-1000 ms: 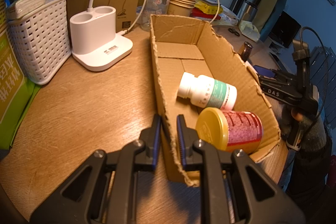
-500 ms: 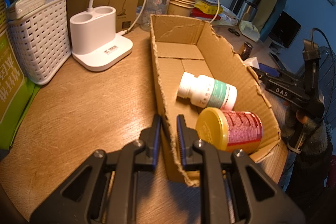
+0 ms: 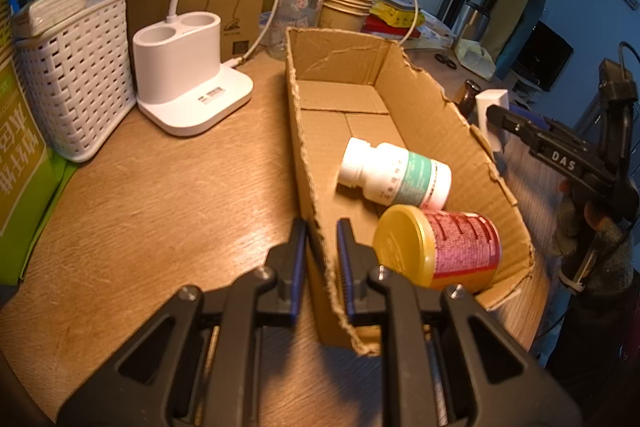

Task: Organize rigid objects
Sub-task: 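Carry the white charger with the right tool into the box and release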

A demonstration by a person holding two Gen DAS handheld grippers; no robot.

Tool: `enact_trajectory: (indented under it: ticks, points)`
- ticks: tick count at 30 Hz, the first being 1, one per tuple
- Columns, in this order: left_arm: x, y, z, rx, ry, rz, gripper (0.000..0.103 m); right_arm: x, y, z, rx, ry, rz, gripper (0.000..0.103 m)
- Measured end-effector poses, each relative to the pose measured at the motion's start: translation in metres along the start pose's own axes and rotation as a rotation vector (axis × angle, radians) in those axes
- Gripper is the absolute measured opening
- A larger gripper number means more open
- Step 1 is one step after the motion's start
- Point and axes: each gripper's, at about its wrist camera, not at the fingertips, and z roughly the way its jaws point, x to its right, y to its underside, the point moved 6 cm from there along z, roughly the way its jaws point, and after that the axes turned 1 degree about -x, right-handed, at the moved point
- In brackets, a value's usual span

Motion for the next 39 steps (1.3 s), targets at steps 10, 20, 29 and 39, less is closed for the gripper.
enact_trajectory:
  ticks: [10,20,29,39]
  points:
    - [0.0,0.0,0.0,0.0,0.0,0.0,0.017,-0.021,-0.014,-0.013,0.041,-0.031,-0.037,0.052]
    - [0.0,0.0,0.0,0.001,0.0,0.0,0.017,-0.035,-0.022,-0.02,0.064,-0.055,-0.054,0.052]
    - [0.0,0.0,0.0,0.001,0.0,0.0,0.017,-0.059,-0.037,-0.026,0.098,-0.094,-0.09,0.052]
    - [0.0,0.0,0.0,0.001,0.0,0.0,0.017,-0.085,-0.05,-0.031,0.127,-0.14,-0.132,0.052]
